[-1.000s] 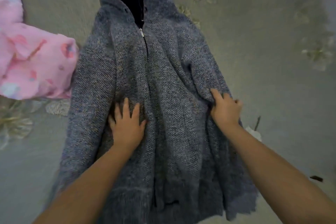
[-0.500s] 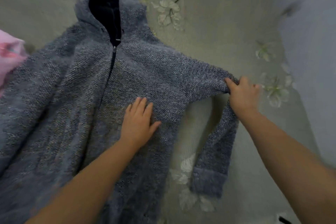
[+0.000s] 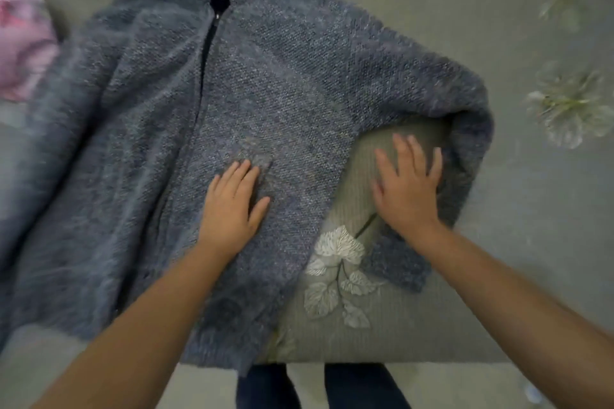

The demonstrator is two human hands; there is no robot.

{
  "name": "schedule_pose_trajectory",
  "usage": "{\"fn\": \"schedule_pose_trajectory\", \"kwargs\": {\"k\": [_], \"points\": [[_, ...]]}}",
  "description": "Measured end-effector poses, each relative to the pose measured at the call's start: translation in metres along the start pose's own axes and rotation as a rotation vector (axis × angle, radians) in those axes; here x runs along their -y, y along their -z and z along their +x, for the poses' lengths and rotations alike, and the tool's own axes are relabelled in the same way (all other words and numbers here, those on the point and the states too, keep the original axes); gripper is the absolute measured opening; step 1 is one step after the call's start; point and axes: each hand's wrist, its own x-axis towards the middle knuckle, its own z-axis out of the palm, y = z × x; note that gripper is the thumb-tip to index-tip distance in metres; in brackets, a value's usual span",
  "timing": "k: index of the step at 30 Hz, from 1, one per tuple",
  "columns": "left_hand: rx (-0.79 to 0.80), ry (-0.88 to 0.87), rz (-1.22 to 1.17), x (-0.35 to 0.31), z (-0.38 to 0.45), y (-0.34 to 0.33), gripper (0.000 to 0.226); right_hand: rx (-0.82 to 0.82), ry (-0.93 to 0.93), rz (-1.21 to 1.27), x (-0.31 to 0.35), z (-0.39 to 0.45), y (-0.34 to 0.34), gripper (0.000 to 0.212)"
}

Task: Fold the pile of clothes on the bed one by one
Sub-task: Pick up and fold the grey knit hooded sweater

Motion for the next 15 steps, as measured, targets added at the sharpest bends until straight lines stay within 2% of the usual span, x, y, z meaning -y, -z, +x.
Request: {"fn": "schedule_pose_trajectory", "kwargs": {"k": [2, 4, 6, 8, 10, 12, 15], "points": [[-0.002, 0.061, 0.001, 0.015, -0.039, 0.001, 0.056, 0.019, 0.14, 0.137, 0.042, -0.045, -0.009, 0.05], [0.051, 0.11, 0.029, 0.034, -0.077, 0.004, 0.069, 0.084, 0.314, 0.215, 0.079, -0.088, -0.019, 0.054], [0.074, 0.084, 0.088, 0.055, -0.11, 0.007, 0.077, 0.166, 0.522, 0.221, 0.111, -0.121, -0.029, 0.061], [0.078, 0.08, 0.143, 0.077, -0.139, 0.01, 0.076, 0.247, 0.681, 0.168, 0.137, -0.144, -0.038, 0.071], [0.108, 0.098, 0.188, 0.098, -0.164, 0.013, 0.067, 0.322, 0.736, 0.086, 0.158, -0.154, -0.043, 0.072], [0.116, 0.146, 0.217, 0.118, -0.181, 0.018, 0.047, 0.293, 0.701, 0.094, 0.172, -0.157, -0.046, 0.059], [0.168, 0.164, 0.125, 0.149, -0.187, 0.024, 0.057, 0.312, 0.621, 0.157, 0.184, -0.156, -0.044, 0.054]]}}
